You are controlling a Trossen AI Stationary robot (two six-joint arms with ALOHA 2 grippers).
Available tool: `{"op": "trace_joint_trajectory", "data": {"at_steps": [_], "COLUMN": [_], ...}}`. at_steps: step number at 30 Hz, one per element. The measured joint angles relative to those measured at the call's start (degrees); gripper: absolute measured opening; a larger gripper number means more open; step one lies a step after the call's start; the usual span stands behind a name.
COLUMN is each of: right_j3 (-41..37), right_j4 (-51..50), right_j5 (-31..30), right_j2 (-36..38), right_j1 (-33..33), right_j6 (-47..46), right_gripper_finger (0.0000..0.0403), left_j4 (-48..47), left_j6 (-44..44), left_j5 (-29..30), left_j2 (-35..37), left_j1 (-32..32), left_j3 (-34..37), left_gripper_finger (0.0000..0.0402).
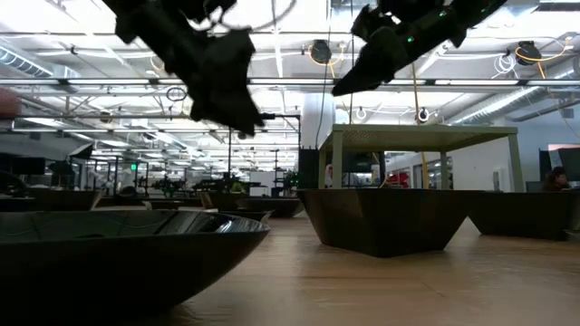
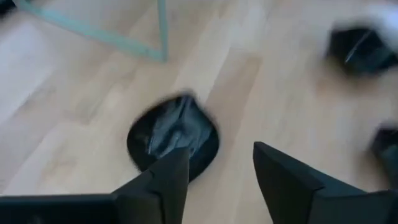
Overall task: Pick & Place Mini shaped plates
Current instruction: Stack the black leaf-shaped plate on top of the leaf-shaped plate on the shelf
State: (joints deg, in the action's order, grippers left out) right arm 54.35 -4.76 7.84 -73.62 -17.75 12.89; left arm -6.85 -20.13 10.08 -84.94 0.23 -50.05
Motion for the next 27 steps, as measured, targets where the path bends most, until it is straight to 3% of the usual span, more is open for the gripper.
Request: {"op": "trace_joint_trajectory", "data": {"at_steps": [9, 16, 22, 27], "right_j3": [0.00, 0.00, -0.03, -0.05], "right_j4": [12.58, 18.73, 22.14, 25.88], "right_j5": [5.98, 10.52, 9.78, -0.55], "right_j2": [-13.89, -24.08, -31.09, -35.09], "right_j1": [4.12, 7.10, 10.01, 12.50], "right_j6": [8.86, 11.72, 19.03, 25.69], "right_gripper_finger": [0.0077, 0.0077, 0.0078, 0.0078], "left_j4": [-0.12, -0.33, -0.31, -0.57], "left_j6": [-7.08, -7.30, -6.51, -5.17], "left_j5": [0.46, 0.46, 0.49, 0.47], "left_j2": [12.71, 20.54, 23.84, 24.69], "left_j1": [-0.10, -0.74, -1.47, -1.87], "left_j3": [-0.04, -0.04, -0.04, -0.04], "left_gripper_finger": [0.0189, 0.0189, 0.0189, 0.0189]}}
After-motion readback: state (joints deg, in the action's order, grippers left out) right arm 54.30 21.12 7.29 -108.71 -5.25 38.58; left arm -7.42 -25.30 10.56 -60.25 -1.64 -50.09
